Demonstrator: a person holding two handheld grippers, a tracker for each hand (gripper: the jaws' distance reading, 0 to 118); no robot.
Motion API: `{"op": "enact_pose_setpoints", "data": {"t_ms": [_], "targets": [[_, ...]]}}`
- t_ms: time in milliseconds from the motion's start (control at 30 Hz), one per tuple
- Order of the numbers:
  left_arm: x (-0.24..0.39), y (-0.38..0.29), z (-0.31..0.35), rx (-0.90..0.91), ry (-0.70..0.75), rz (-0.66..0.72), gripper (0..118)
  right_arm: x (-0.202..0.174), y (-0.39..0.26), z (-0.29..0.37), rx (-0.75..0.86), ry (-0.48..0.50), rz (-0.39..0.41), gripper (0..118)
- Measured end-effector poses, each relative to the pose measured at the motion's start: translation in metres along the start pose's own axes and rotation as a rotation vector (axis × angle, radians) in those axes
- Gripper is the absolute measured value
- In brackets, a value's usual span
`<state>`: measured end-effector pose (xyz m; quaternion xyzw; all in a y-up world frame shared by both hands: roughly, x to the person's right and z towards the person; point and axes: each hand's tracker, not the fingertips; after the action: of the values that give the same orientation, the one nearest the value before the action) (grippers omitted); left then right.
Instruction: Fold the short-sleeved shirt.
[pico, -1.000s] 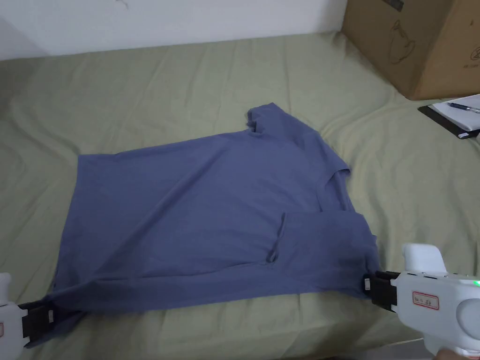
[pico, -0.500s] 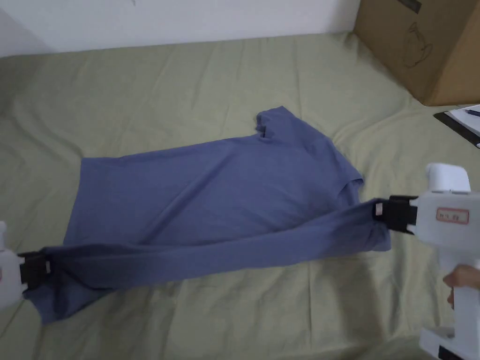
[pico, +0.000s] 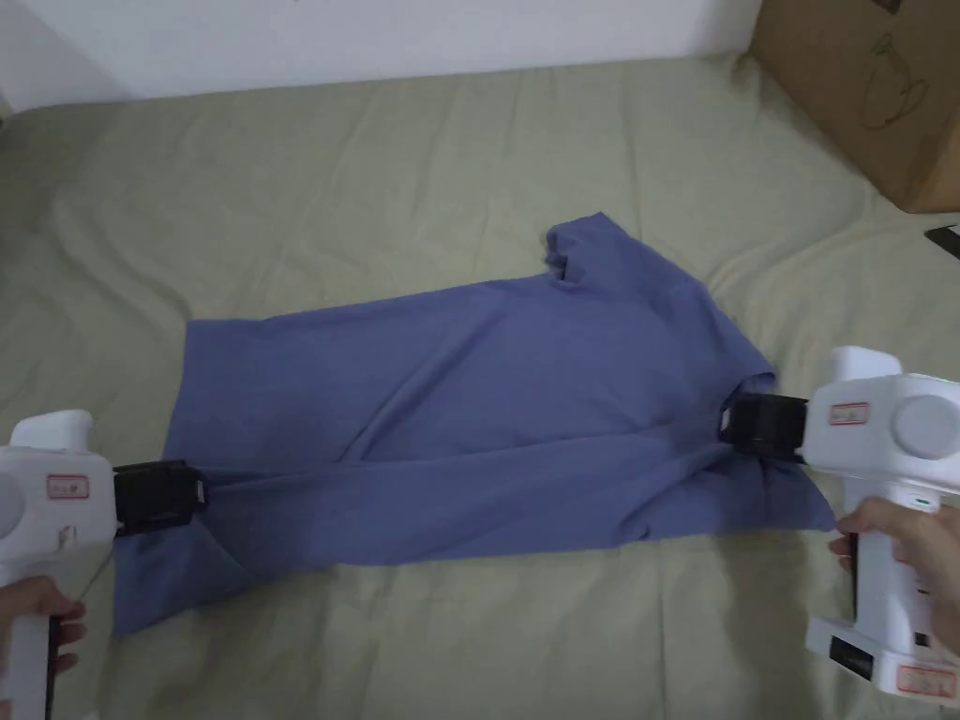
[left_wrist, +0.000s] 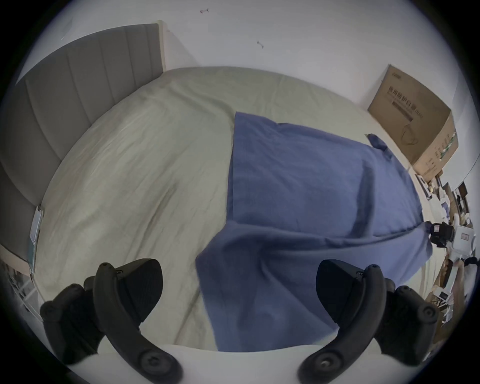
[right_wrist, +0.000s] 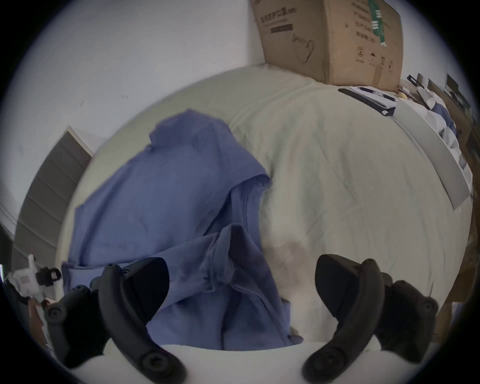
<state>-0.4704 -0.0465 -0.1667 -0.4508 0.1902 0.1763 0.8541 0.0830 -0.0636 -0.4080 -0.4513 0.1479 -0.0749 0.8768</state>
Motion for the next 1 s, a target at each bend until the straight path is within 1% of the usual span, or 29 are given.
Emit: {"op": "enact_pose_setpoints", "data": {"t_ms": [33,67,100,133,167,200,233,267,300,333,433,467,500,533,567,600,633,700,733,767,800,833,867,900,933,967,1000], "targets": [[-0.003,-0.004,0.009,-0.030,-0.006,0.009,111,0.002,0.000,0.012,0.015,0.003,-0.015,102],[-0.006,-0.011,0.018,-0.062,-0.016,0.022,99,0.005,-0.003,0.024,0.027,0.001,-0.025,93],[-0.006,-0.020,0.029,-0.044,-0.028,0.017,73,0.008,-0.007,0.038,0.059,0.021,-0.026,73],[-0.006,-0.033,0.041,-0.019,-0.030,0.003,26,0.009,-0.013,0.052,0.093,0.036,-0.017,36],[-0.005,-0.042,0.048,-0.010,-0.022,-0.008,6,0.009,-0.019,0.063,0.113,0.039,0.000,9],[-0.003,-0.053,0.053,-0.004,0.002,-0.023,6,0.008,-0.025,0.075,0.119,0.022,0.032,9],[0.000,-0.065,0.058,0.010,0.022,-0.026,4,0.006,-0.035,0.083,0.119,-0.002,0.043,4],[-0.001,-0.073,0.063,0.005,0.008,-0.024,4,0.007,-0.042,0.091,0.118,0.003,0.050,2],[-0.002,-0.083,0.068,0.005,-0.023,-0.012,0,0.010,-0.051,0.098,0.107,0.039,0.047,0],[-0.001,-0.090,0.069,0.016,-0.052,-0.004,0,0.011,-0.057,0.101,0.096,0.062,0.032,0],[-0.001,-0.094,0.056,0.020,-0.048,0.043,0,0.007,-0.076,0.108,0.085,0.071,0.045,0],[-0.003,-0.090,0.048,0.015,-0.038,0.089,8,0.007,-0.080,0.105,0.077,0.062,0.059,0],[-0.013,-0.087,0.032,0.002,-0.060,0.124,30,0.006,-0.084,0.103,0.072,0.057,0.067,0],[-0.014,-0.082,0.022,-0.024,-0.085,0.135,62,0.006,-0.086,0.100,0.064,0.060,0.068,0],[-0.014,-0.080,0.015,-0.024,-0.099,0.155,74,0.005,-0.088,0.097,0.050,0.054,0.069,0],[-0.013,-0.077,0.007,-0.023,-0.092,0.157,77,0.007,-0.090,0.093,0.039,0.056,0.064,0],[-0.003,-0.074,0.004,-0.041,-0.060,0.163,78,0.007,-0.091,0.090,0.031,0.068,0.051,0],[0.004,-0.070,0.001,-0.033,-0.051,0.162,81,0.006,-0.093,0.086,0.028,0.066,0.043,0],[0.007,-0.067,0.001,-0.038,-0.036,0.145,80,0.004,-0.093,0.083,0.028,0.062,0.049,0],[0.015,-0.067,0.003,-0.059,0.001,0.116,77,0.003,-0.092,0.079,0.022,0.049,0.055,0],[0.023,-0.065,0.002,-0.066,0.042,0.079,66,0.002,-0.091,0.077,0.017,0.050,0.057,0],[0.030,-0.065,0.000,-0.067,0.113,0.015,45,0.001,-0.089,0.073,0.013,0.056,0.059,0],[0.035,-0.066,-0.001,-0.055,0.150,-0.040,32,0.010,-0.087,0.061,0.012,0.055,0.057,0],[0.035,-0.066,0.000,-0.046,0.126,-0.024,21,0.009,-0.084,0.057,0.018,0.050,0.056,0],[0.034,-0.064,0.001,-0.047,0.119,0.008,11,0.008,-0.081,0.054,0.028,0.047,0.060,9],[0.032,-0.062,0.003,-0.049,0.111,0.058,4,0.008,-0.076,0.050,0.036,0.041,0.064,34],[0.029,-0.061,0.005,-0.046,0.107,0.080,4,0.007,-0.069,0.046,0.034,0.040,0.068,67]]}}
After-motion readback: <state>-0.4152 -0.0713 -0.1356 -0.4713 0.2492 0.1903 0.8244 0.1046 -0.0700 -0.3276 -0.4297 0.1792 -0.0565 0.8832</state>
